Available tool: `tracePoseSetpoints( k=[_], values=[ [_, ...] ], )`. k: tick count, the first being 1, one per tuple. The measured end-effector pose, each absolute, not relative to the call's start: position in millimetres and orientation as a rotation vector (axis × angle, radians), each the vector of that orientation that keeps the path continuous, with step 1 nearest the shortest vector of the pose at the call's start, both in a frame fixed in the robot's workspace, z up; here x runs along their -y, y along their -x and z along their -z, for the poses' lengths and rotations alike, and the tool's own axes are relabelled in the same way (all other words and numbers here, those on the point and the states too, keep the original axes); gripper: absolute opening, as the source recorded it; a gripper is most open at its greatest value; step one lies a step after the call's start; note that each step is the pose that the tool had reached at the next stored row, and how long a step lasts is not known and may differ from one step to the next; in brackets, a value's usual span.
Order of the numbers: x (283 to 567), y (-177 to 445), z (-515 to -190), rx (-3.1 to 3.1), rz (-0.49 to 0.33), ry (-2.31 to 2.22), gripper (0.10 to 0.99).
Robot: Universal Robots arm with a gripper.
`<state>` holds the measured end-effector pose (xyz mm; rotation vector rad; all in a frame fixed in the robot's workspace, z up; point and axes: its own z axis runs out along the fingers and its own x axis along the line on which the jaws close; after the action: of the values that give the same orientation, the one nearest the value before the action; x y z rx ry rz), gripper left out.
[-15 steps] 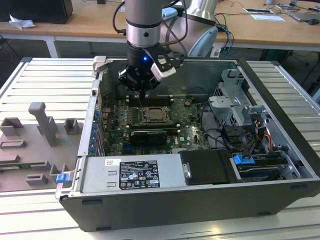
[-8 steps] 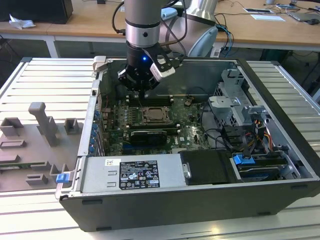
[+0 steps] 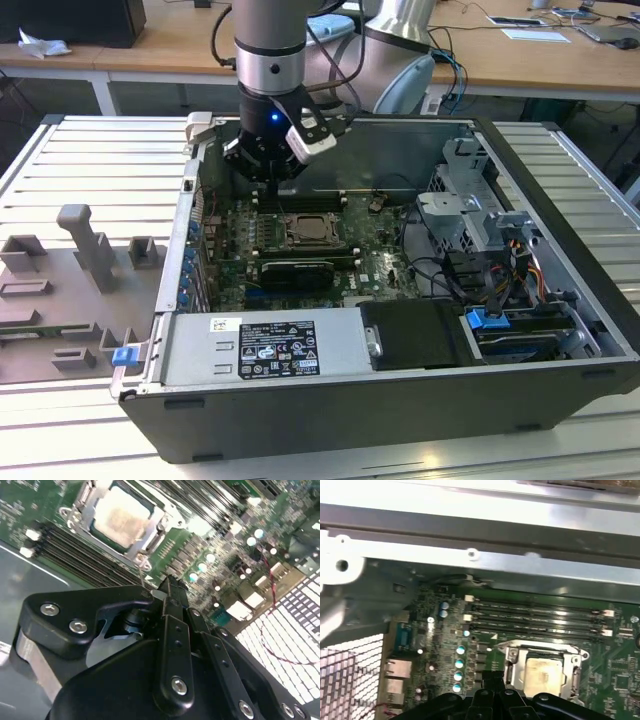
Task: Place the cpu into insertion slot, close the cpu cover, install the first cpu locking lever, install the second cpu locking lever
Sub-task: 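Install the first cpu locking lever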
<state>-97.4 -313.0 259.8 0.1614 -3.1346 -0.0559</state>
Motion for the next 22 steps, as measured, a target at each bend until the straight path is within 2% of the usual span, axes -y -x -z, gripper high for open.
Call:
tracePoseSetpoints(
  k=[22],
  values=[
    [287, 97, -258, 3.136, 0.06, -0.152, 0.106]
  ],
)
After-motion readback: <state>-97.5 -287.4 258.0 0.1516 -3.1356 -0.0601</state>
